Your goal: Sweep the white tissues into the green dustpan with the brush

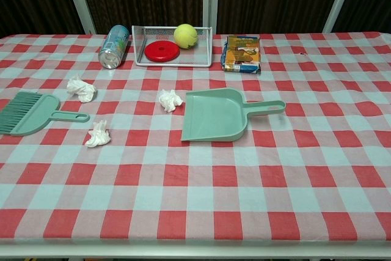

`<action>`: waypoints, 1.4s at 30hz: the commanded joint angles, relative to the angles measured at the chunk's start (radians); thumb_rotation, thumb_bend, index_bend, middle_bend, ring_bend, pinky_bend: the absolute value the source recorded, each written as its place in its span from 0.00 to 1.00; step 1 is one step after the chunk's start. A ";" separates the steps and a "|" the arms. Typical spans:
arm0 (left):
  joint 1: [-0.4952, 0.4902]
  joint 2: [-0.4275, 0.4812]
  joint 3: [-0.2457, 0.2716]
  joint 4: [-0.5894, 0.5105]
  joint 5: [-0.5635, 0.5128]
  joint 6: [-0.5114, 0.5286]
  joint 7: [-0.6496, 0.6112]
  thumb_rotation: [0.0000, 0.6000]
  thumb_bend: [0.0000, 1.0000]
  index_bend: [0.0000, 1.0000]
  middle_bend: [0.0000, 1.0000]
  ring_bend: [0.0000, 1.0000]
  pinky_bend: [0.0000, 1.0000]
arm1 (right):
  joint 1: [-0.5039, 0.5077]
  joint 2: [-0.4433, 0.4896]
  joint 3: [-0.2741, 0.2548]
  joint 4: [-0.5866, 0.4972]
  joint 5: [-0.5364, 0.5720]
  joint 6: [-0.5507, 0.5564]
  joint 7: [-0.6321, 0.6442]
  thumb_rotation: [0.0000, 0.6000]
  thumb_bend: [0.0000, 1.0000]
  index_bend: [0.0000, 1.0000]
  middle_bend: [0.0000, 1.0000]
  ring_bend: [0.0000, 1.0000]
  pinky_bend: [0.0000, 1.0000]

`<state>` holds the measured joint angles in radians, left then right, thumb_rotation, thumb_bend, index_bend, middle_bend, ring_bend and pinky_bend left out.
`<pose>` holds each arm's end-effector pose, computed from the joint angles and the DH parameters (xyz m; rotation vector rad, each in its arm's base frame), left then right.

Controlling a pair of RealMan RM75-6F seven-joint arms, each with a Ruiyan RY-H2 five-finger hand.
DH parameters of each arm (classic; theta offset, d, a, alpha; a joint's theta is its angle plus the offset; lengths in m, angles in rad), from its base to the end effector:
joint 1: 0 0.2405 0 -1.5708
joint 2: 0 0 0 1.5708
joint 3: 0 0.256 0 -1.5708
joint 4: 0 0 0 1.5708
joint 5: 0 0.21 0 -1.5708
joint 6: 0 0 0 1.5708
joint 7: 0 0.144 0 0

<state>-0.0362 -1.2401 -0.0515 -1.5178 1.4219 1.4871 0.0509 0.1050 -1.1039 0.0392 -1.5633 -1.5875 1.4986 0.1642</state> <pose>-0.3368 0.1654 0.1329 -1.2929 -0.9473 -0.8116 -0.3068 -0.1853 0.1638 1.4347 -0.9350 1.0405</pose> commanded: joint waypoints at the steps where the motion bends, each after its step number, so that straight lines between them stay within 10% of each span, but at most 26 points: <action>1: -0.001 -0.001 0.000 0.000 0.002 0.000 0.001 1.00 0.05 0.22 0.16 0.09 0.14 | 0.000 0.001 -0.001 -0.001 0.001 -0.003 0.000 1.00 0.17 0.07 0.19 0.00 0.00; 15: -0.087 0.025 -0.040 0.008 0.043 -0.061 -0.029 1.00 0.05 0.24 0.16 0.09 0.16 | -0.004 0.035 0.012 -0.024 -0.002 0.022 -0.014 1.00 0.17 0.06 0.19 0.00 0.00; 25: -0.324 -0.022 -0.103 0.075 0.065 -0.312 -0.034 1.00 0.15 0.45 0.43 0.52 0.78 | -0.005 0.056 0.017 -0.040 -0.004 0.030 -0.027 1.00 0.17 0.06 0.19 0.00 0.00; 33: -0.479 -0.129 -0.097 0.149 -0.004 -0.537 0.126 1.00 0.17 0.46 0.46 0.62 0.83 | -0.009 0.063 0.015 -0.039 0.010 0.020 -0.016 1.00 0.17 0.06 0.19 0.00 0.00; 42: -0.521 -0.265 -0.063 0.266 -0.038 -0.556 0.263 1.00 0.19 0.46 0.45 0.66 0.87 | -0.008 0.059 0.014 -0.030 0.025 0.003 -0.009 1.00 0.17 0.06 0.19 0.00 0.00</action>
<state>-0.5477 -1.4816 -0.1252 -1.2764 1.3958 0.9314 0.2759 0.0960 -1.0439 0.0535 -1.5943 -1.5624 1.5026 0.1561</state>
